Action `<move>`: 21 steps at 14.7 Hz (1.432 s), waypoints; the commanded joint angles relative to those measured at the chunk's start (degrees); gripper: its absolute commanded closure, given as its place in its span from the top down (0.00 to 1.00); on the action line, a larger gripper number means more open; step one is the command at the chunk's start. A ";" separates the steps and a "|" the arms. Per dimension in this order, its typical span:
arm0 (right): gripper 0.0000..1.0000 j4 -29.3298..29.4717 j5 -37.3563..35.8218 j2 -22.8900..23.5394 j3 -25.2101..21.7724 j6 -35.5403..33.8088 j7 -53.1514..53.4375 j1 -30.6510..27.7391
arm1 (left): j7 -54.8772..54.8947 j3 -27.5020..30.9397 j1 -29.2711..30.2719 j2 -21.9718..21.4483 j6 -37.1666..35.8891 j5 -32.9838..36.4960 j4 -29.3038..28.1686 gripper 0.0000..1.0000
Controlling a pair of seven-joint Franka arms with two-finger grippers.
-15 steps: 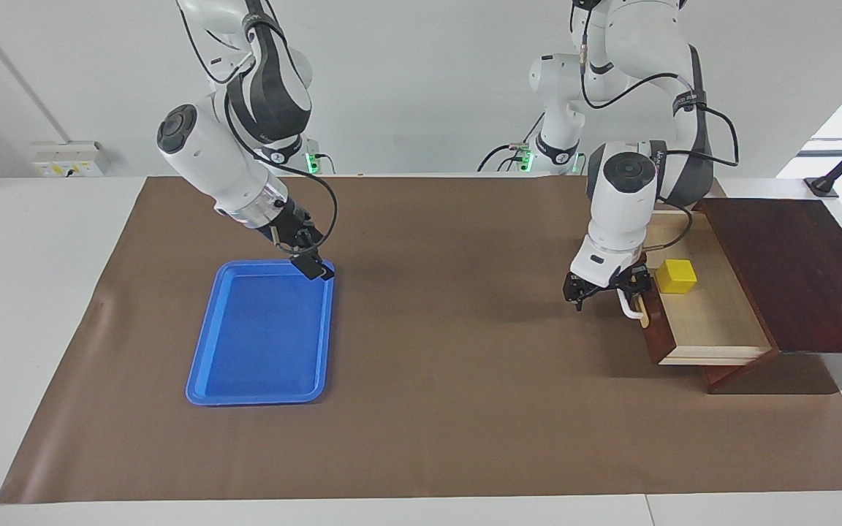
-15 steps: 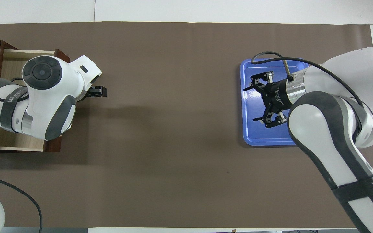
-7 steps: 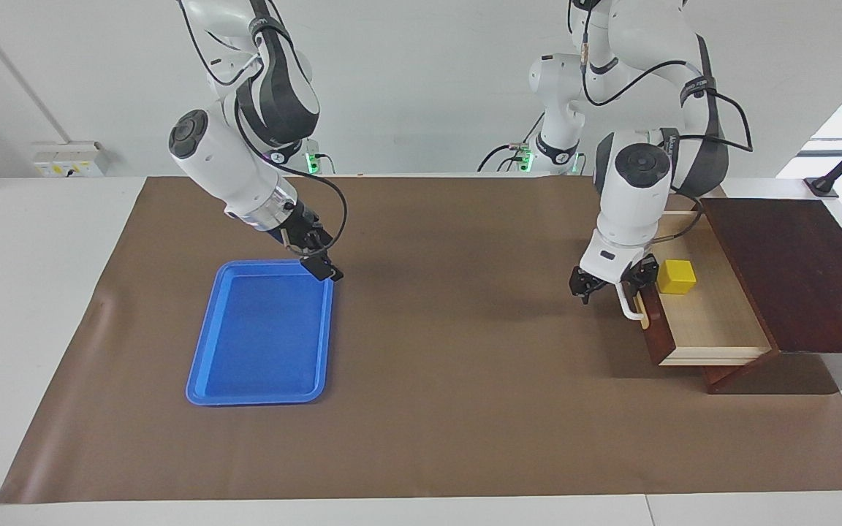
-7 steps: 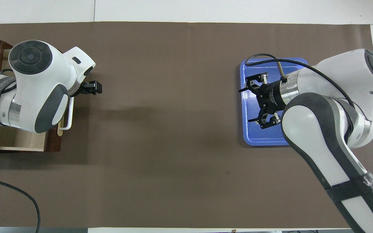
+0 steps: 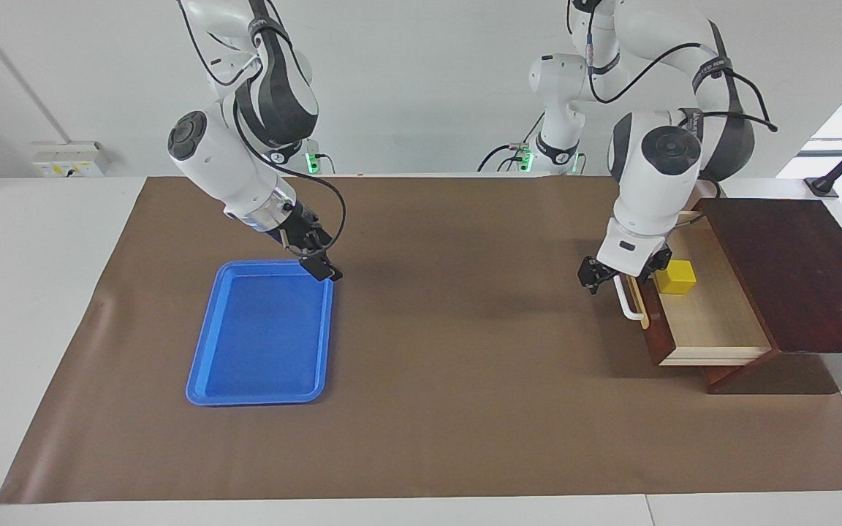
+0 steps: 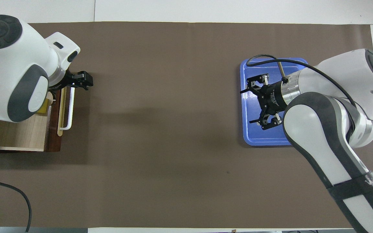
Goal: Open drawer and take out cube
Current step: 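Grasp the yellow cube in the drawer with the left gripper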
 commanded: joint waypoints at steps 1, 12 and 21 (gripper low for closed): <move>1.00 -0.86 1.12 -0.82 0.21 -1.71 -2.22 -1.49 | -6.99 0.00 5.31 1.39 -3.96 -3.80 6.09 1.00; 1.00 15.91 5.32 9.88 0.47 -3.22 9.46 2.44 | -54.39 0.44 14.81 -5.28 11.24 -3.19 -11.20 1.00; 1.00 21.74 7.71 18.60 0.47 0.47 14.91 9.14 | -60.56 0.35 15.69 -9.86 11.87 -3.10 -20.19 1.00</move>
